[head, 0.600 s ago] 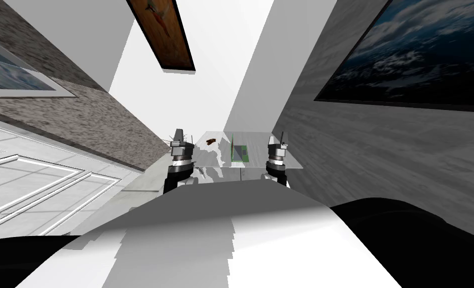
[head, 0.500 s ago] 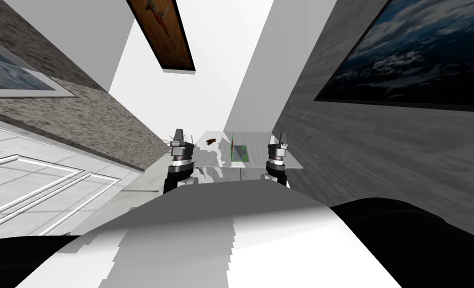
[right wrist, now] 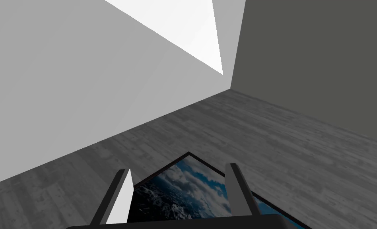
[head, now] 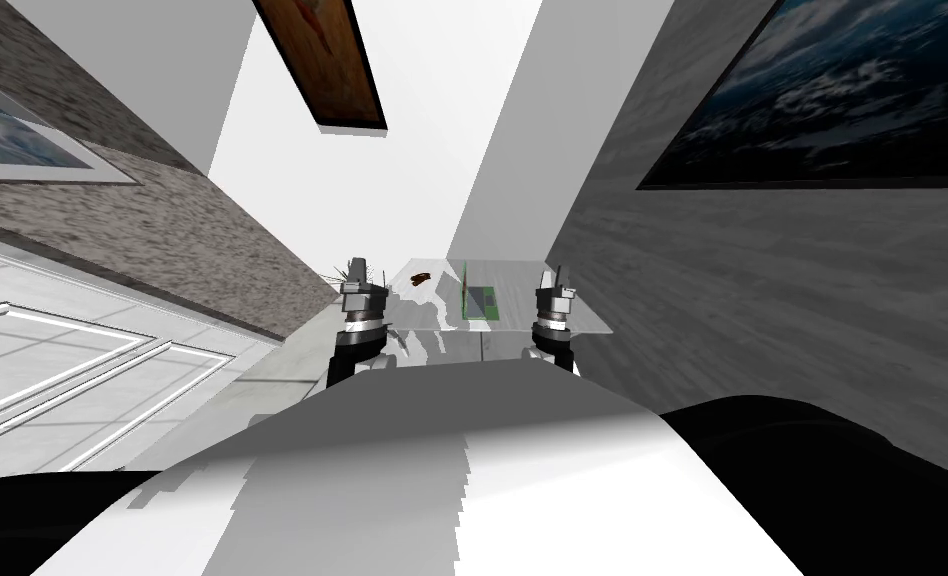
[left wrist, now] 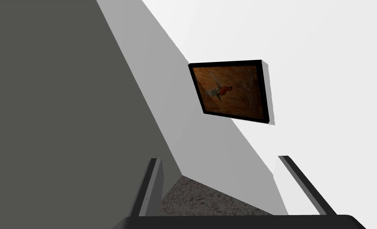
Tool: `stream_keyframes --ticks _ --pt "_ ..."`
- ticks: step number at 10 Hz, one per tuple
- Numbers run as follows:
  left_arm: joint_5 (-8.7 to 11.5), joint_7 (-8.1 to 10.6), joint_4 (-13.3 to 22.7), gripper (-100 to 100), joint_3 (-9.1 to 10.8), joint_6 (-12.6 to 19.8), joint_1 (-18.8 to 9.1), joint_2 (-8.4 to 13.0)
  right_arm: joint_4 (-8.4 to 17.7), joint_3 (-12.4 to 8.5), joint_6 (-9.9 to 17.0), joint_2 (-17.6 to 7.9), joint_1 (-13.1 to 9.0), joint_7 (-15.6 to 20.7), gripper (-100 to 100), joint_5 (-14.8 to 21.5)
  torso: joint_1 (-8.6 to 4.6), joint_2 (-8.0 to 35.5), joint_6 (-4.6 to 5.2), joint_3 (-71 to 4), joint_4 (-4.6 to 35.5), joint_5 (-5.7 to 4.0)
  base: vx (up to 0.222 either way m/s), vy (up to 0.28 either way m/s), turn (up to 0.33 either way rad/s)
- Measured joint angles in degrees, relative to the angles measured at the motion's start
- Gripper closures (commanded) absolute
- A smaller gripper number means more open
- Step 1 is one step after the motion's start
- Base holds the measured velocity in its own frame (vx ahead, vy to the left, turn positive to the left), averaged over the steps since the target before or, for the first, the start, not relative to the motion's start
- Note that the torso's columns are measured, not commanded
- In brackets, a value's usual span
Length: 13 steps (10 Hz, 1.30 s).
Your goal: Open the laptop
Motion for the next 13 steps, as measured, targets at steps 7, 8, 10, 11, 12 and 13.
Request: stream_keyframes --ticks 7,8,10,11,12,13 --pt "0.0 0.0 0.02 0 -0.01 0.01 0.01 0.0 0.22 -0.52 0.82 -4.54 0.15 0.86 -100 1.07 0.06 19.51 0.0 -39.16 19.53 0.02 0.004 0.022 0.007" --pt "0.0 0.0 0.03 0 -0.01 0.01 0.01 -0.01 0.39 -0.79 1.15 -6.01 0.1 1.22 -100 1.54 0.02 19.54 0.0 -39.22 19.57 0.01 0.008 0.065 0.025" --pt "0.0 0.0 0.03 0 -0.01 0.01 0.01 -0.01 0.94 -1.81 2.32 -8.98 0.18 2.5 -100 3.17 0.11 19.57 0.0 -39.22 19.6 0.03 0.024 0.105 0.036" --pt "0.0 0.0 0.02 0 -0.01 0.01 0.01 -0.01 0.95 -2.62 3.18 -10.28 0.54 3.18 -100 4.08 0.15 19.56 0.0 -39.23 19.59 0.04 0.005 0.146 0.037" --pt "0.0 0.0 0.02 0 -0.02 0.0 0.01 -0.01 1.22 -3.0 3.96 -10.98 0.83 4.22 -100 5.4 0.17 19.64 0.0 -39.18 19.61 0.05 0.017 0.143 0.036" --pt "0.0 0.0 0.02 0 -0.02 0.01 0.01 -0.01 1.67 -3.72 4.86 -11.69 0.87 5.29 -100 6.67 0.06 19.6 0.0 -39.19 19.61 0.02 0.024 0.148 0.037"
